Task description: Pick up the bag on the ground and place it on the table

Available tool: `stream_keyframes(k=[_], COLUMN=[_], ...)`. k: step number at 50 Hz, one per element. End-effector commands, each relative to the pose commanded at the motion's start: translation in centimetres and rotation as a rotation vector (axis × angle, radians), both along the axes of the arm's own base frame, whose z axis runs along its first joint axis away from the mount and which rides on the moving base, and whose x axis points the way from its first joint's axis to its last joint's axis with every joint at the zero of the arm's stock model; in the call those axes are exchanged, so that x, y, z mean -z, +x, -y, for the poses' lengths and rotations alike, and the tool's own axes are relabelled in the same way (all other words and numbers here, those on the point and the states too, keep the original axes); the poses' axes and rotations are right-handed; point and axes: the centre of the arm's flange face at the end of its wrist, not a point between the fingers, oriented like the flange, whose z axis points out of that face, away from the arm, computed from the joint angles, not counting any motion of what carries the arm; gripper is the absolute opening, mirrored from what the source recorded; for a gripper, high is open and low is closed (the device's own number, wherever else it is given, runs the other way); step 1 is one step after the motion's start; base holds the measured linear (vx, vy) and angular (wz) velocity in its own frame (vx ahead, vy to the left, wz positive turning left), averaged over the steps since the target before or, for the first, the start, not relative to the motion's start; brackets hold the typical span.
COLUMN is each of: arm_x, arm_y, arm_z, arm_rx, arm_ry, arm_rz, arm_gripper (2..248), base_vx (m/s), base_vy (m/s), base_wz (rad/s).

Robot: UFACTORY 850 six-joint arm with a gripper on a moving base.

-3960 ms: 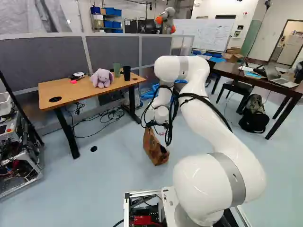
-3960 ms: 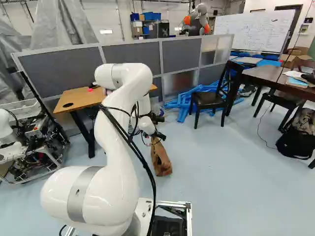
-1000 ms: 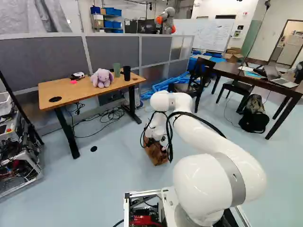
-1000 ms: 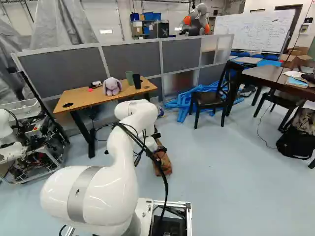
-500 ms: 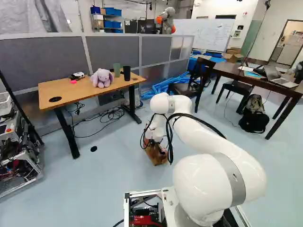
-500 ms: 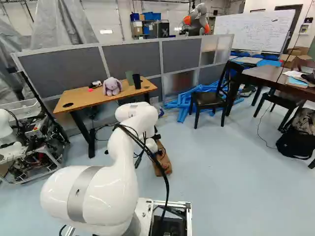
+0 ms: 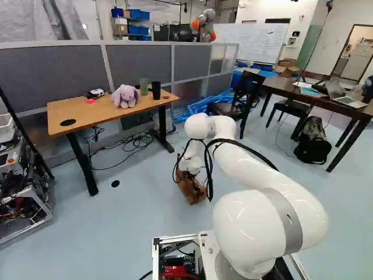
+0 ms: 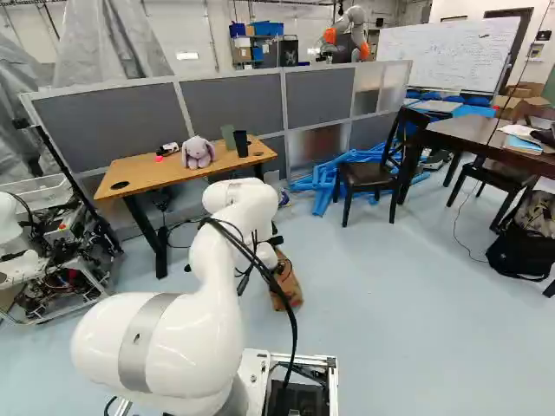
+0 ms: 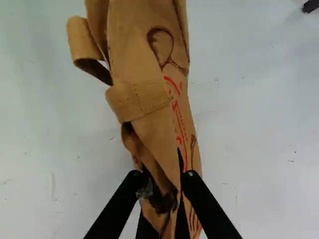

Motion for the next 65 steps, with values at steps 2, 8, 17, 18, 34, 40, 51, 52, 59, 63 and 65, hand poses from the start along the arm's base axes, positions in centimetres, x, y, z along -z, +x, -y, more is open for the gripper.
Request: stream_keyframes(k=[2,8,17,18,34,40,51,52,59,63,65], arm_x=[-0.3,-1.1,-2.5,-2.7,-5.1,-6.0,-7.6,-7.8,-8.8,-9.4,-9.7], arm_y=[0.0,0.0,0.1,0.1,0.1,0.1,0.0,0.0,0.0,0.0,0.0], arm_z=[0.0,0.0,0.0,0.0,0.0,0.0,0.0,0.0,0.0,0.0,0.0], arm_rx=[0.000,0.000,0.000,0.000,0.000,0.000,0.000,0.000,0.000,0.000,0.000], arm_ry=[0.000,0.000,0.000,0.000,0.000,0.000,0.000,0.000,0.000,0.000,0.000], arm_rz=[0.000,0.000,0.001,0.001,0.004,0.006,0.010,0.010,0.013,0.015,0.015], arm_gripper=[23,23,23,23,23,23,23,23,23,23,23], base_vx=[0.000,0.000,0.000,0.000,0.000,0.000,0.000,0.000,0.000,0.000,0.000], base_vy=[0.000,0.000,0.000,0.000,0.000,0.000,0.000,0.000,0.000,0.000,0.000], base_wz=[0.000,0.000,0.000,0.000,0.000,0.000,0.000,0.000,0.000,0.000,0.000])
